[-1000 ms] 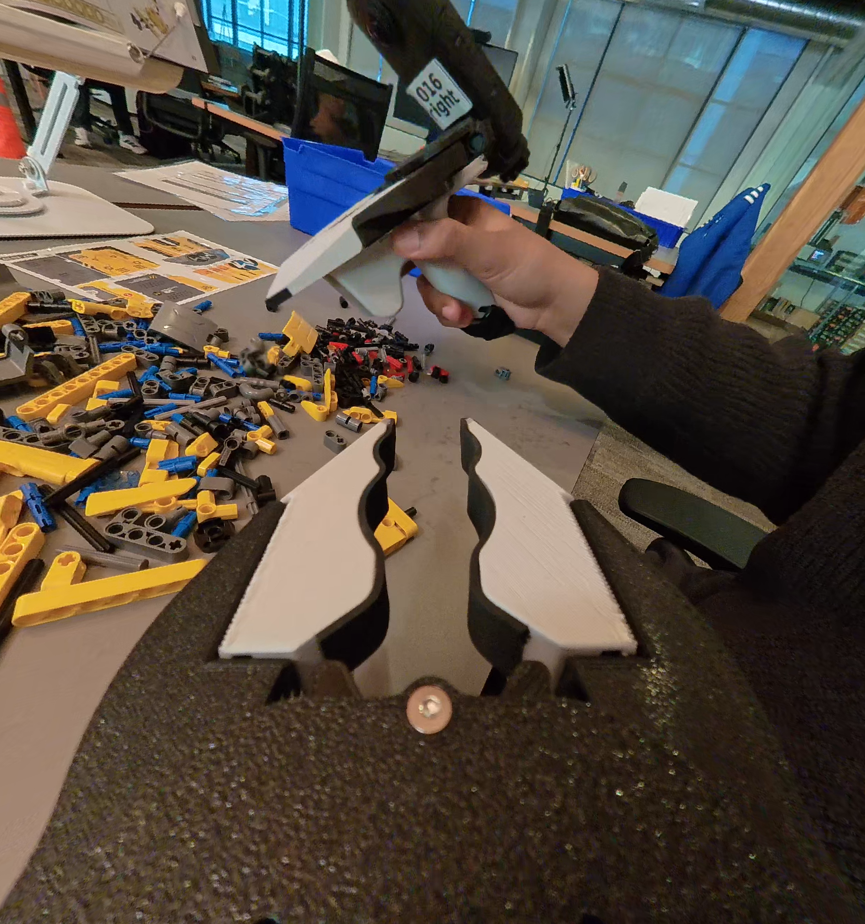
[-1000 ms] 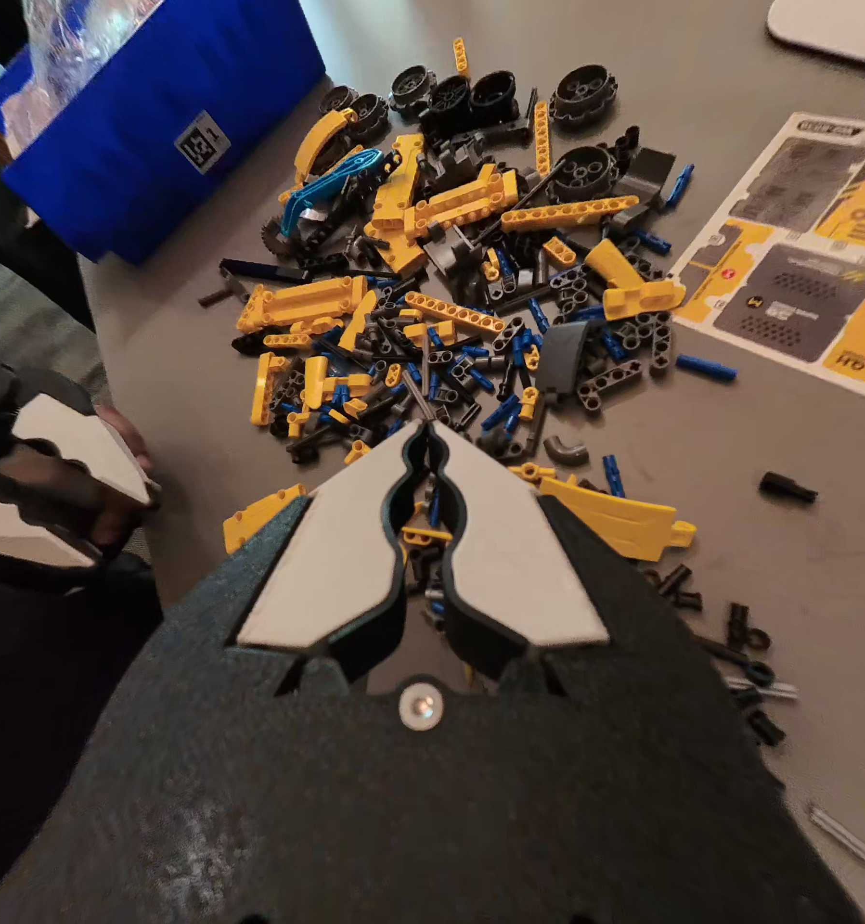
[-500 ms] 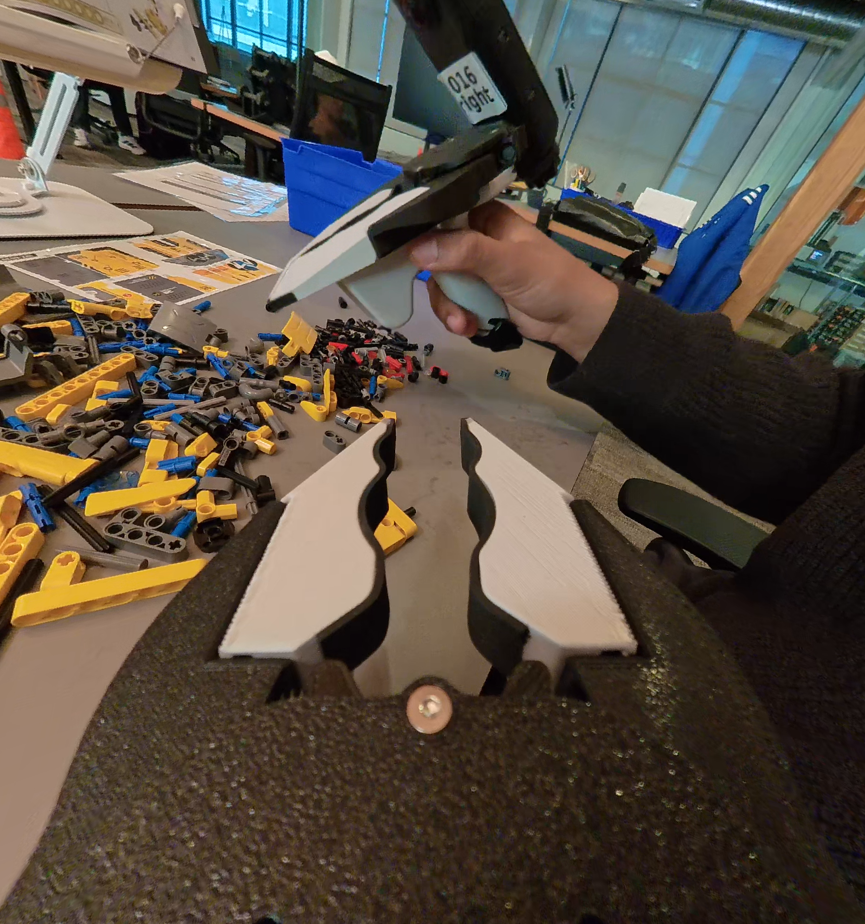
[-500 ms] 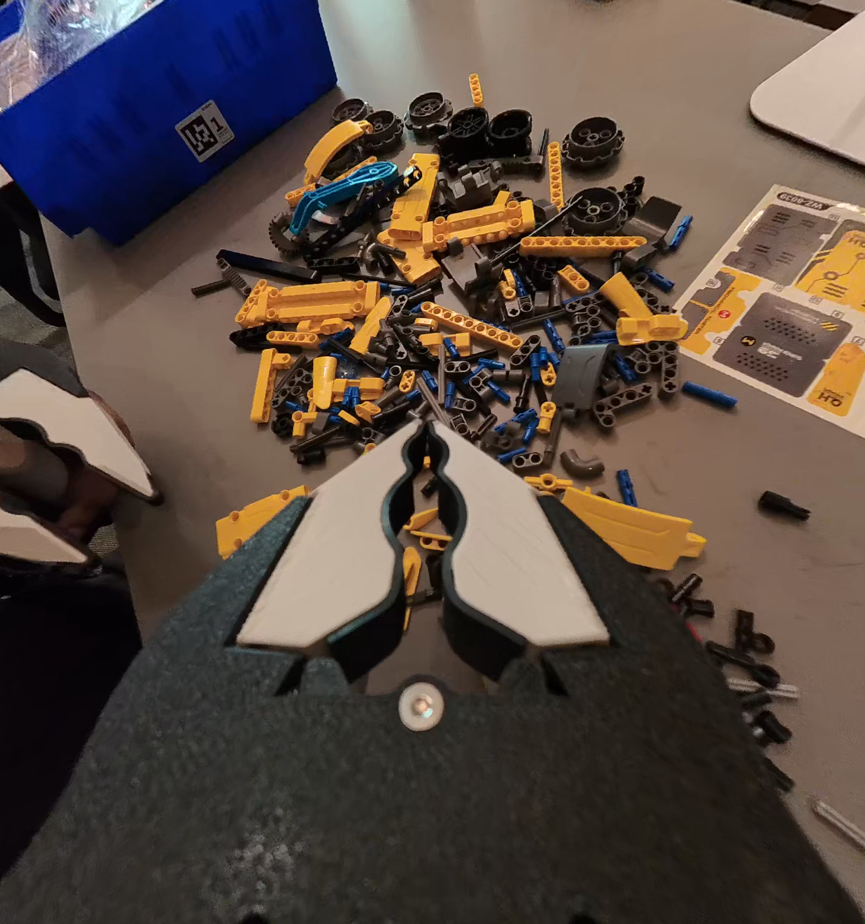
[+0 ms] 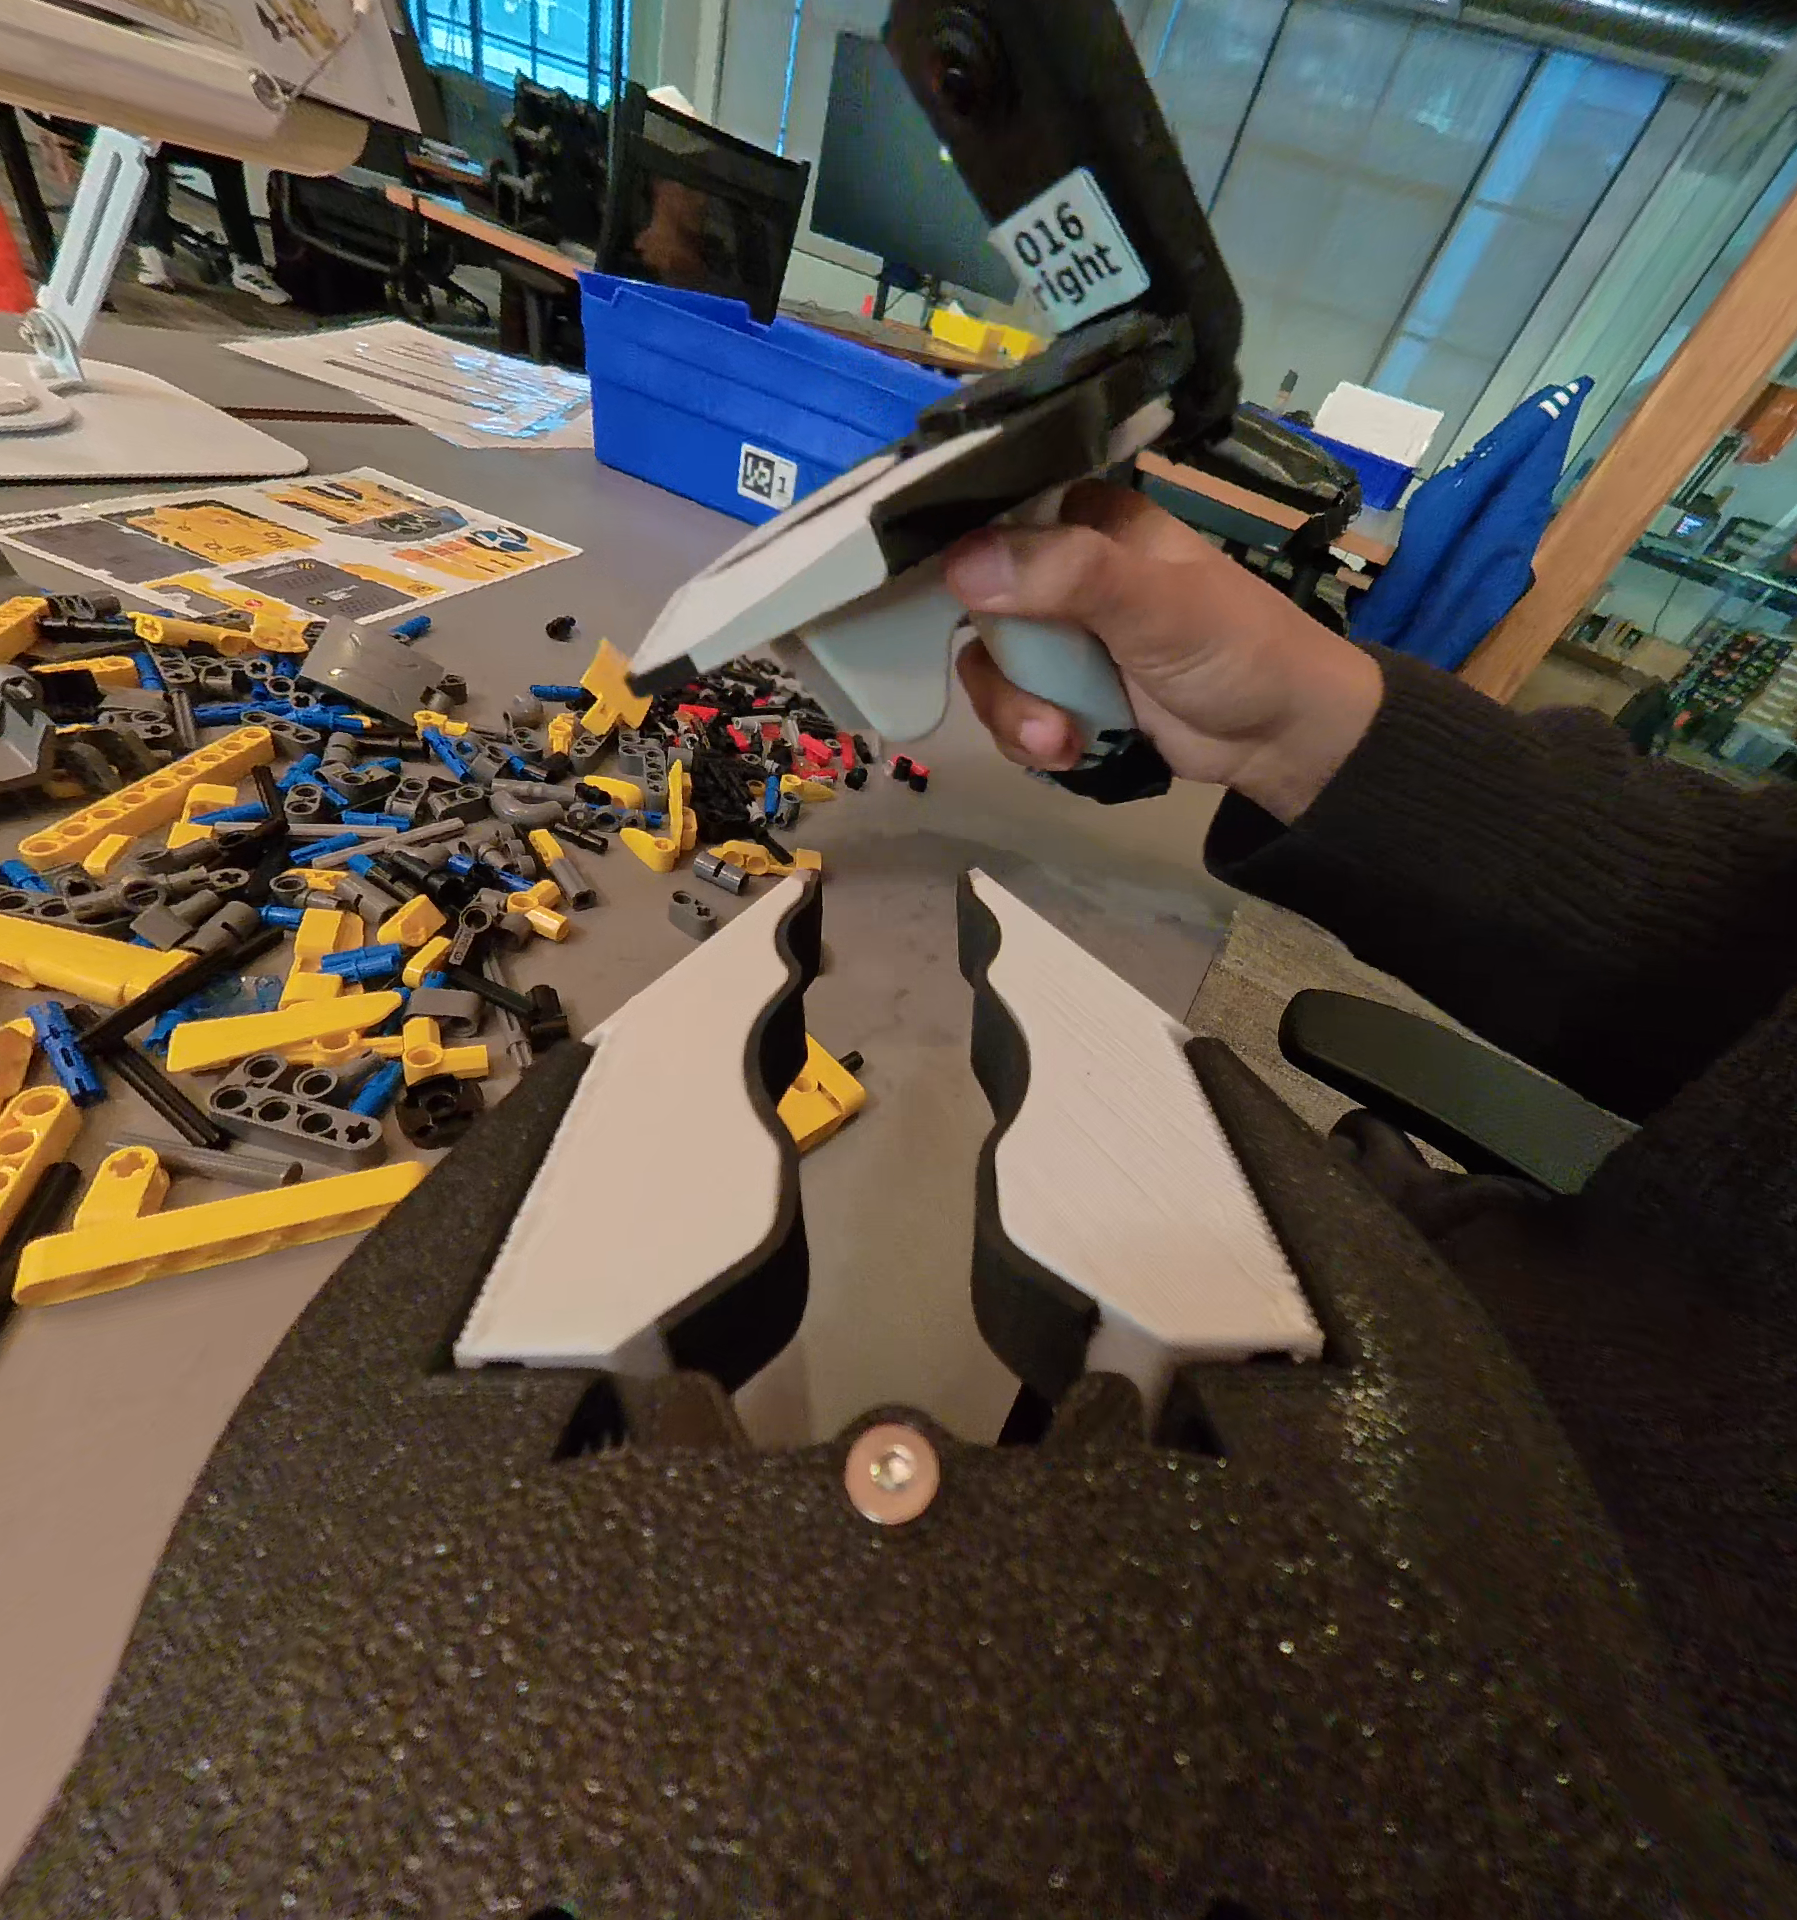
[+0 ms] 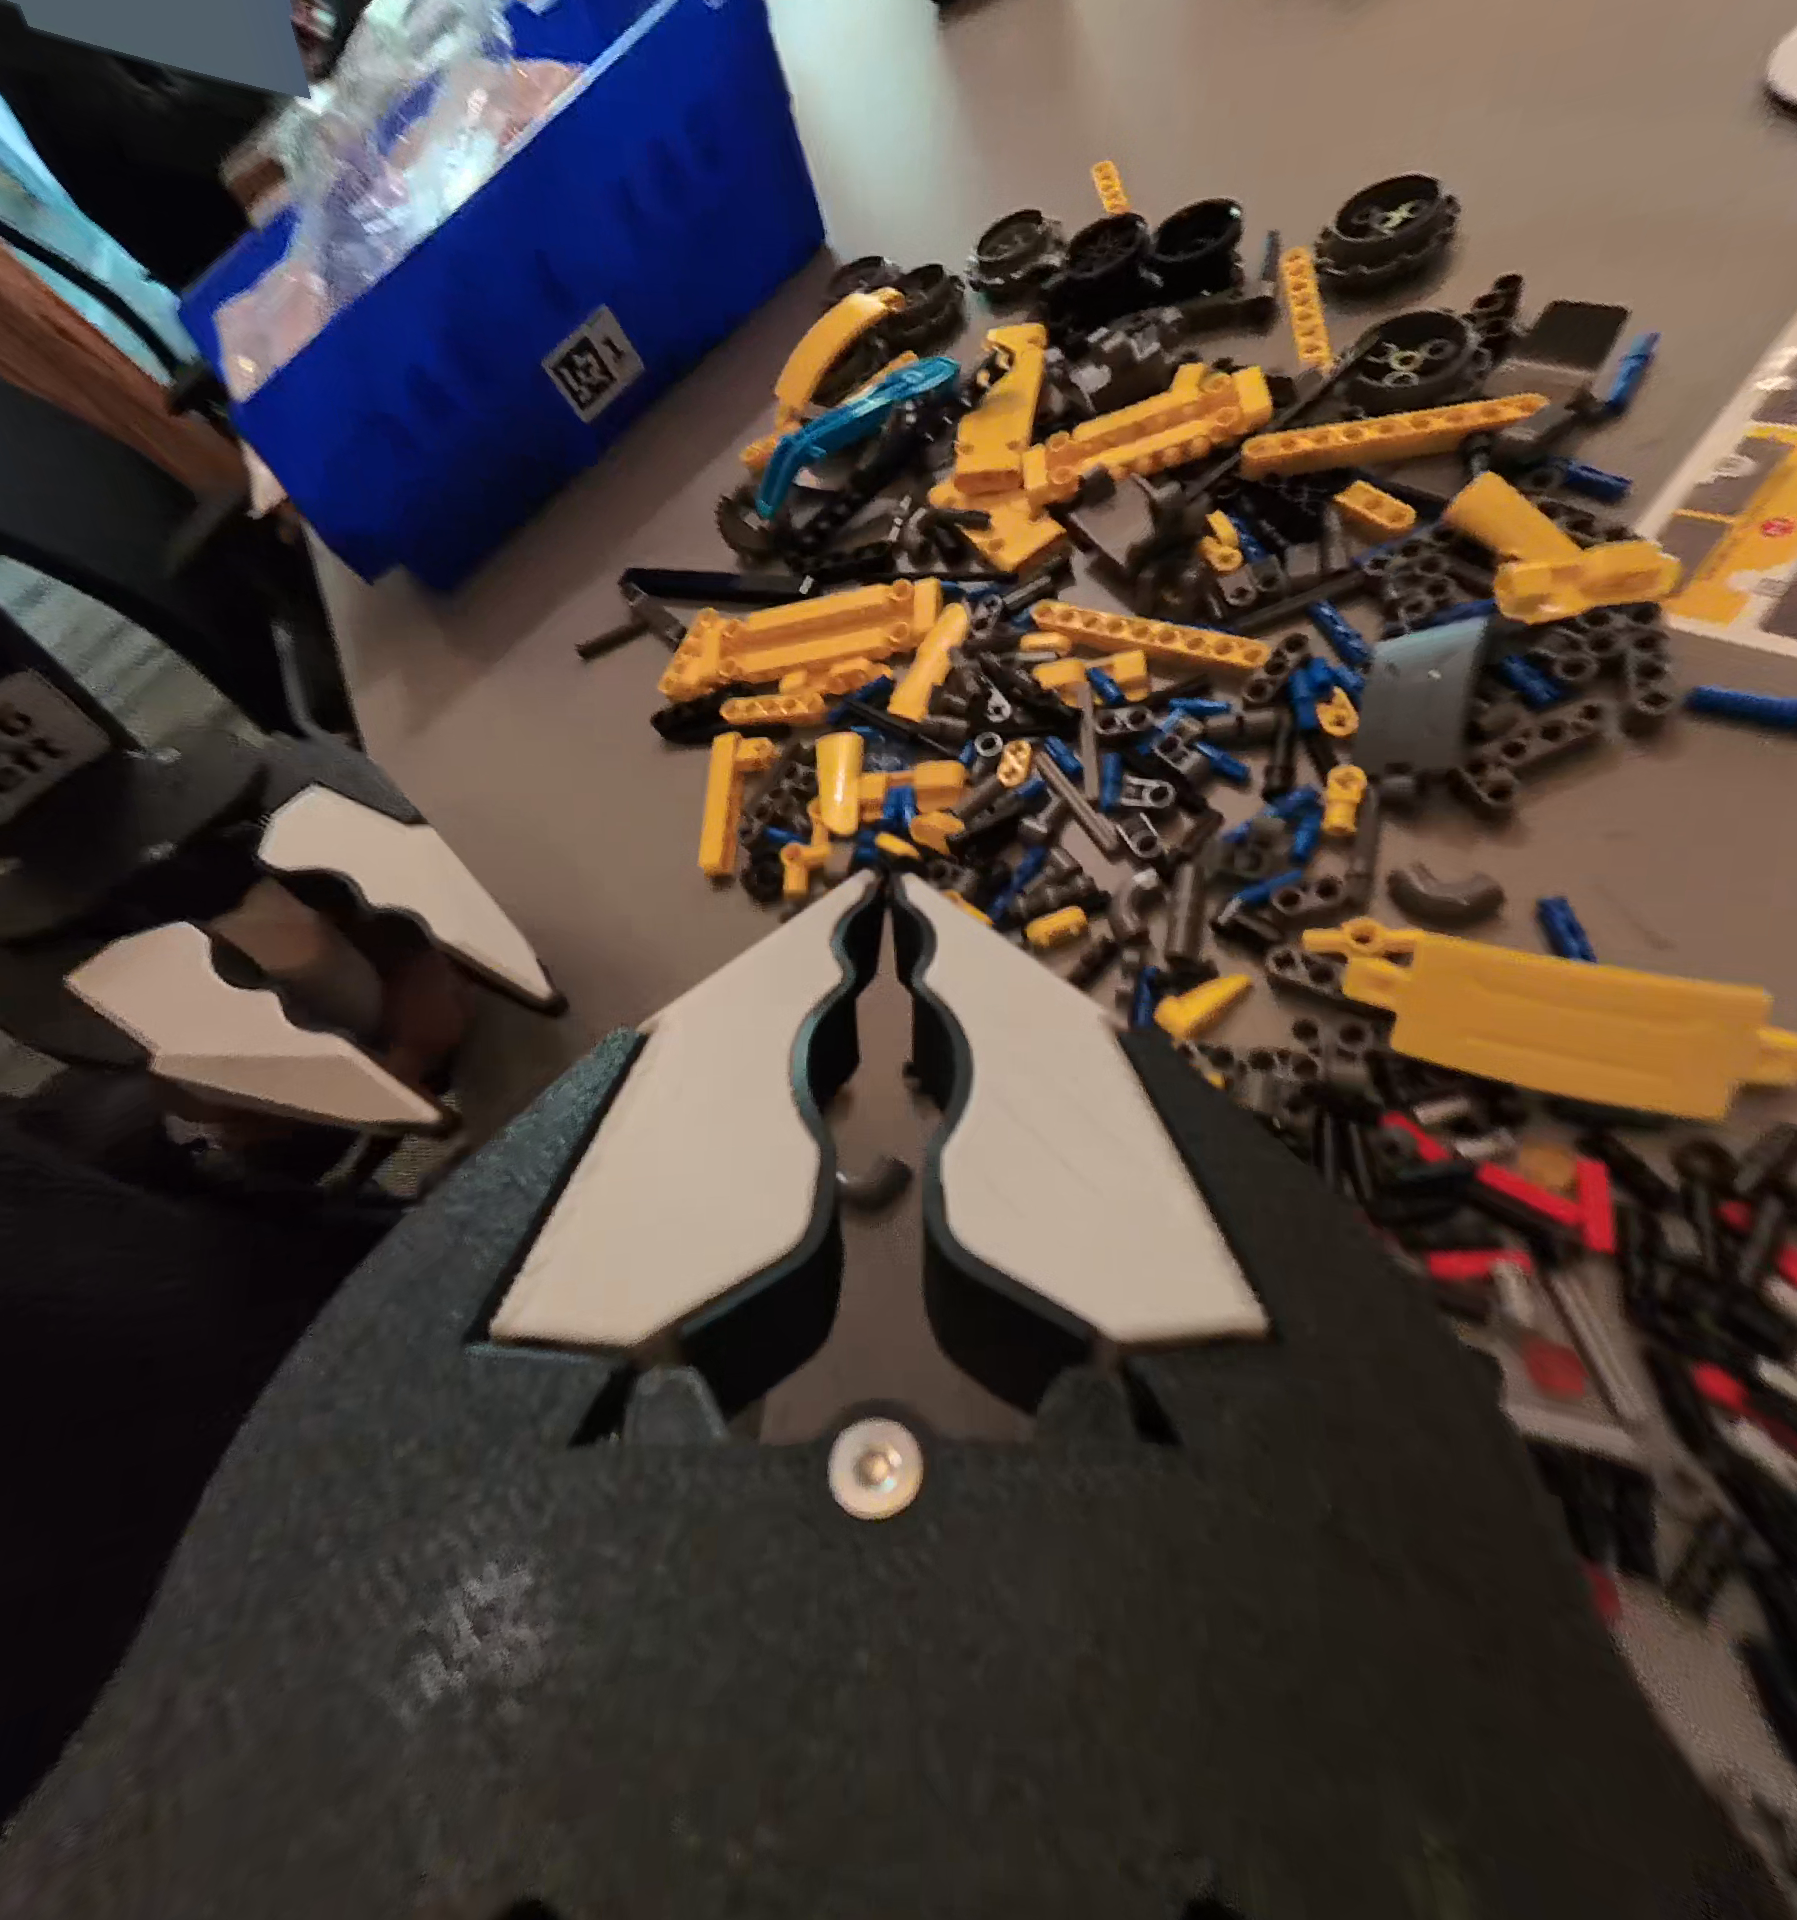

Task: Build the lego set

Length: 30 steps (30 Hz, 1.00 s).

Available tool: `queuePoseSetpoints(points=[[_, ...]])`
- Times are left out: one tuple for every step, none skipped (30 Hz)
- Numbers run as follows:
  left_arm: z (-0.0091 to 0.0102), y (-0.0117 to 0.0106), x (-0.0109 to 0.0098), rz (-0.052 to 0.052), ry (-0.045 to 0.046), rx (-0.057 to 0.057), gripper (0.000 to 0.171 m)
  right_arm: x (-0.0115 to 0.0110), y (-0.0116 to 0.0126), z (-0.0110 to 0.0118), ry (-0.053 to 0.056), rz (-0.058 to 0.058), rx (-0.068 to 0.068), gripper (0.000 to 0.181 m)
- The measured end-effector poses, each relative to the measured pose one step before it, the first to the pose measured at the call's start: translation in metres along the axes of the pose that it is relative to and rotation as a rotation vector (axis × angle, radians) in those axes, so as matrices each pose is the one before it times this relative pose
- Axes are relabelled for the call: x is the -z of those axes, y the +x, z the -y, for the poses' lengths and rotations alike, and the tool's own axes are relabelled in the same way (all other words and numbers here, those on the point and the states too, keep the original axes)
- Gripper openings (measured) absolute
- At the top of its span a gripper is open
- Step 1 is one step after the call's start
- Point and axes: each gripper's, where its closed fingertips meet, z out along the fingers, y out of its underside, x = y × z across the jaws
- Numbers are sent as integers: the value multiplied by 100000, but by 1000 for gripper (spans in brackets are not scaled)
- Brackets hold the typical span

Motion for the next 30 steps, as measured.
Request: queuePoseSetpoints(points=[[-3,6,9,4,5,-50,25,268,148,-453,-485,-2945,1251,1],[2,-1,-1,-3,11,-15,25,208,113,-448,-469,-2855,1502,1],[0,-3,0,31,-2,13,25,158,85,-436,-479,-2835,1820,1],[-4,3,0,51,-13,5,25,79,32,-429,-508,-2571,1927,1],[-6,-6,-6,51,-49,23,25,-4,-45,-398,-510,-2049,1957,1],[-10,-9,-4,59,-81,-11,25,-99,-104,-364,-485,-1605,1908,1],[-12,-7,-14,99,-90,-22,25,-168,-171,-334,-456,-1061,1839,1],[-11,-7,-4,38,-90,-12,25,-232,-173,-288,-440,-784,1577,1],[-4,-1,0,53,-9,-44,25,-264,-113,-269,-377,-747,1162,1],[10,1,-1,51,25,-59,25,-284,-81,-212,-297,-504,786,1],[-4,1,9,45,-4,-39,25,-277,-116,-152,-142,7,460,1],[-5,4,-8,24,-31,-32,25,-258,-71,-115,92,164,76,1],[-4,-4,2,18,-28,-18,25,-247,-53,-108,146,270,-297,1],[-3,6,-1,5,-3,-36,25,-216,-127,-63,270,934,-487,1],[2,0,8,-3,27,-6,25,-171,-135,27,755,1014,-659,3],[1,-2,-6,-48,-36,159,25,-141,-119,86,1047,658,-580,5],[-9,-11,0,-148,-99,277,25,-136,-127,47,749,594,-307,6],[3,3,-2,-166,-64,273,25,-120,-74,-68,-433,251,56,7],[-1,-2,1,-129,8,172,25,-103,79,-98,-836,-885,485,8],[15,6,8,-16,50,4,25,-68,46,-43,-449,-794,764,9],[-4,5,0,-2,-12,-68,25,-66,-12,-7,-233,-212,735,10],[-10,10,3,-26,-53,-51,25,-59,-3,-20,-290,-167,350,10],[-1,3,-9,-35,-18,-20,25,-90,30,-57,-471,-278,52,10],[2,7,8,-37,24,14,25,-110,-4,-56,-640,-8,30,10],[3,12,8,-64,28,34,25,-123,-80,-70,-748,484,112,10],[5,0,0,-52,16,28,25,-131,-153,-46,-660,919,194,10],[-4,3,2,-18,-29,13,25,-118,-240,34,-243,1190,330,10],[-4,-2,-7,0,-36,-22,25,-105,-191,88,128,695,429,10],[-3,8,-1,3,0,-18,25,-103,-138,71,51,86,596,10],[10,2,10,10,17,0,25,-112,-106,3,-380,-82,781,10]])
